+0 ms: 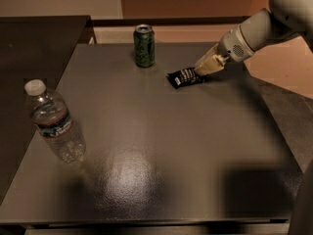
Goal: Move rxbar chocolate near green can
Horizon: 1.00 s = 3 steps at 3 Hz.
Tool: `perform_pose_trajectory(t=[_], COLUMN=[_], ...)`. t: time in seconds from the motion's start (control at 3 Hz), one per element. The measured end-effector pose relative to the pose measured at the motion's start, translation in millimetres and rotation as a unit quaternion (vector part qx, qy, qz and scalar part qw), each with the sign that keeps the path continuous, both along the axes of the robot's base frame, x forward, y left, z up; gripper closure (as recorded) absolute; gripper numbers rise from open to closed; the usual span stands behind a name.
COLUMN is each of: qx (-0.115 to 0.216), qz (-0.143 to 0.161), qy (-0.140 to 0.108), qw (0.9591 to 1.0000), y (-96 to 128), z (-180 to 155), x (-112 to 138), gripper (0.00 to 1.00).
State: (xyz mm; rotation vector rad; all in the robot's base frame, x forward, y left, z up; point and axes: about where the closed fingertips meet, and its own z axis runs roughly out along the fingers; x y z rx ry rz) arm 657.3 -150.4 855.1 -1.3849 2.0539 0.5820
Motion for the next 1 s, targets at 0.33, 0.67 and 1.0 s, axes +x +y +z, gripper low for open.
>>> perform_pose_trajectory(t=[0.33, 0.67, 1.0], qx=[0.012, 0.018, 0.013], qz=[0.007, 0.011, 0.009], qy=[-0.001, -0.005, -0.011], qw=[0.9999, 0.9998, 0.9998], y=[23.5, 41.6, 51.9], z=[1.1, 3.7, 4.8], x=[15.3, 29.3, 41.8], gripper=[1.0, 1.0, 0.82])
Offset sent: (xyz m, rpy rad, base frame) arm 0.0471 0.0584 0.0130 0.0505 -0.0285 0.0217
